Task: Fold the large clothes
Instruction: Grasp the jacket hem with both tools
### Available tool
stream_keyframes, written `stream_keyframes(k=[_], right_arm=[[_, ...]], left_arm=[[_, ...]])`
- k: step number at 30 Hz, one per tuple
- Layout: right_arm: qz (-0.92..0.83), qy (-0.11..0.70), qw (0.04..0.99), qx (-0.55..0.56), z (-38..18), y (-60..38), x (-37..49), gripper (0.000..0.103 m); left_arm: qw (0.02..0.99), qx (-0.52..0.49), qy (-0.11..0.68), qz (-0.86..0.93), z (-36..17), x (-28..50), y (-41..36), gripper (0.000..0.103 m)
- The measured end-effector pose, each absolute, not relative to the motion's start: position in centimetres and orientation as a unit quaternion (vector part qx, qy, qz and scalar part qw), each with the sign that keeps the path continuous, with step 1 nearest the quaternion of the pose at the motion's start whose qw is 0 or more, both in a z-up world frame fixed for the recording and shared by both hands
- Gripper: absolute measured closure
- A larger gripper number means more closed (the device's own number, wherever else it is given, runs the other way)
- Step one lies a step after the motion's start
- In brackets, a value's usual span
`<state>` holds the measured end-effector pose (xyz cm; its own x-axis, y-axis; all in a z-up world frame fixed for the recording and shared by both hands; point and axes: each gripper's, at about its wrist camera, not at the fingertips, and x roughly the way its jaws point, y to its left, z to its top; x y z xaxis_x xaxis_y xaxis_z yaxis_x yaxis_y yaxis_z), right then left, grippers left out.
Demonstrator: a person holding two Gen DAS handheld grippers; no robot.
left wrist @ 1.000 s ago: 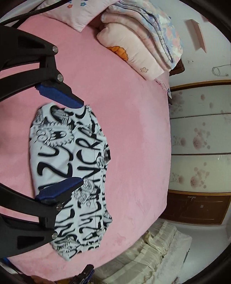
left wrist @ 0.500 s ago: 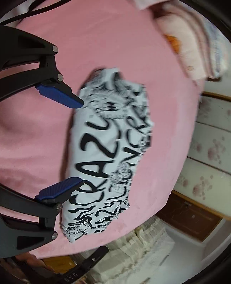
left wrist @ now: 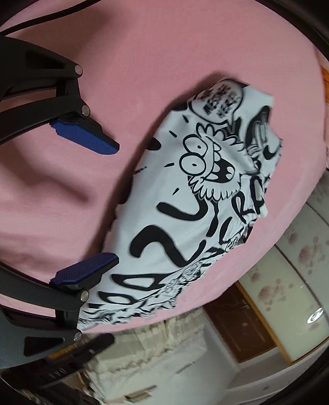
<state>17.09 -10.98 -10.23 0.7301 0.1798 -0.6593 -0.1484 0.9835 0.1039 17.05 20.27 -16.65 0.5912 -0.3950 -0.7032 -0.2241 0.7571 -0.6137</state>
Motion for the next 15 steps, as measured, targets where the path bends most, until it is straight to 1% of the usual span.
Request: stream_keyframes(k=[3, 5, 8, 15], right_arm=[[0.088, 0.359, 0.929, 0.021, -11.1, -10.8, 17.9, 0.064], [0.087, 0.362, 0.928, 0.019, -11.7, -10.8, 18.5, 0.064], [0.087, 0.367, 0.926, 0.016, -12.5, -10.5, 19.6, 0.064], [0.079, 0.363, 0.929, -0.002, -13.1, -9.7, 22.7, 0.065]], left_arm=[[0.813, -0.375, 0.441, -0.054, -18.3, 18.5, 20.7, 0.024], [0.819, -0.376, 0.431, -0.052, -18.7, 19.4, 20.8, 0.024], [0.83, -0.368, 0.416, -0.046, -18.7, 21.2, 20.9, 0.024], [0.827, -0.392, 0.402, -0.029, -18.8, 25.0, 22.3, 0.025]])
